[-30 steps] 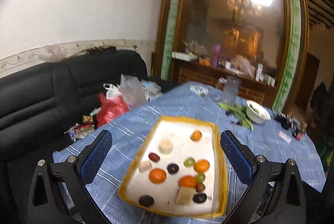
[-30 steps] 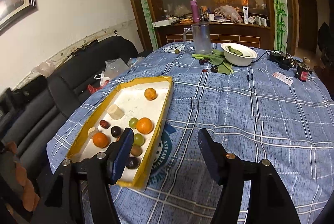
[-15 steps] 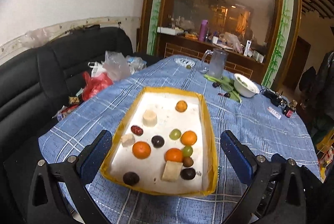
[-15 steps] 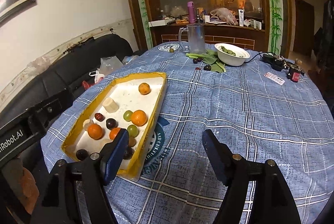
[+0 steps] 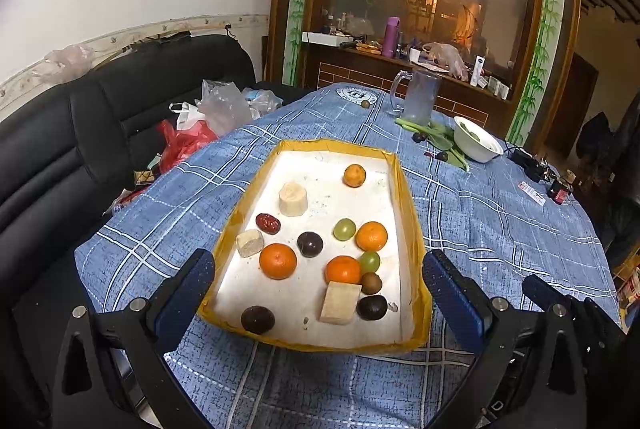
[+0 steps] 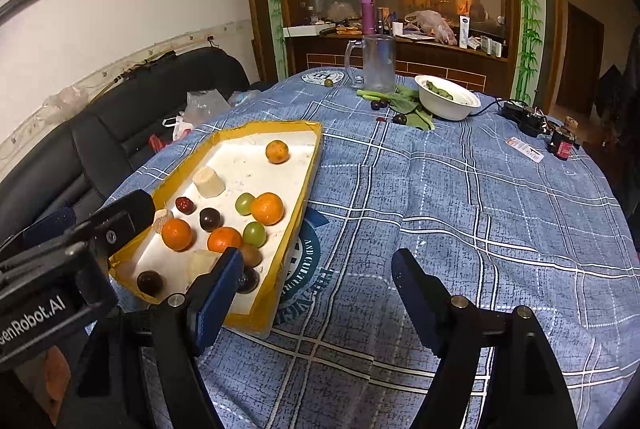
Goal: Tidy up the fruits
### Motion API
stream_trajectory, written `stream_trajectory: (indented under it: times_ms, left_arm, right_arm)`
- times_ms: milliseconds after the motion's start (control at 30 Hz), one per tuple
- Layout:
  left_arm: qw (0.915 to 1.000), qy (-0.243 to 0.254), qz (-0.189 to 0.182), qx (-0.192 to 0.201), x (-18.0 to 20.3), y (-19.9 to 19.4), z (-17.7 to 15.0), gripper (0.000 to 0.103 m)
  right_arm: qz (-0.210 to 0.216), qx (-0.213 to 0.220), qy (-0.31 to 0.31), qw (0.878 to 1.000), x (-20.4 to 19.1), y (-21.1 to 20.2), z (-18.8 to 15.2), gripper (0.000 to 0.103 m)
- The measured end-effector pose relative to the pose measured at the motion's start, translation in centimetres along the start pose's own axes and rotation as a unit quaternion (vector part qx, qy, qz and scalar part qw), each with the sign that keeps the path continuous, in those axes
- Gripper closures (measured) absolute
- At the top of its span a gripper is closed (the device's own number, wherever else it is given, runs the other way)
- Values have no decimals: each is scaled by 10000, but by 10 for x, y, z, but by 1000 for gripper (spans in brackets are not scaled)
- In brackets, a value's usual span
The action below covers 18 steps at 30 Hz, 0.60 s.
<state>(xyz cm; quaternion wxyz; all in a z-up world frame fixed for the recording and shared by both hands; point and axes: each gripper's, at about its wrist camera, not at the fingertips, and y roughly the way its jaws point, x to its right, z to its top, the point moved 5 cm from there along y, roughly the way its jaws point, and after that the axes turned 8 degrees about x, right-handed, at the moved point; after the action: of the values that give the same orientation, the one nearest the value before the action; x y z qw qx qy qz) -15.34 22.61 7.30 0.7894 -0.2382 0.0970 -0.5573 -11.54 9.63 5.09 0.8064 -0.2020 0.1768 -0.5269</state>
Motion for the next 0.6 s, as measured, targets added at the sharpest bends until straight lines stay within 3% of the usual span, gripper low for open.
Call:
stream_trajectory:
  times_ms: [600]
  left_arm:
    - [9994, -43, 8, -332, -8, 14, -13, 0]
  right_arm:
    - [-176, -231, -146, 9995, -4, 16, -5, 17]
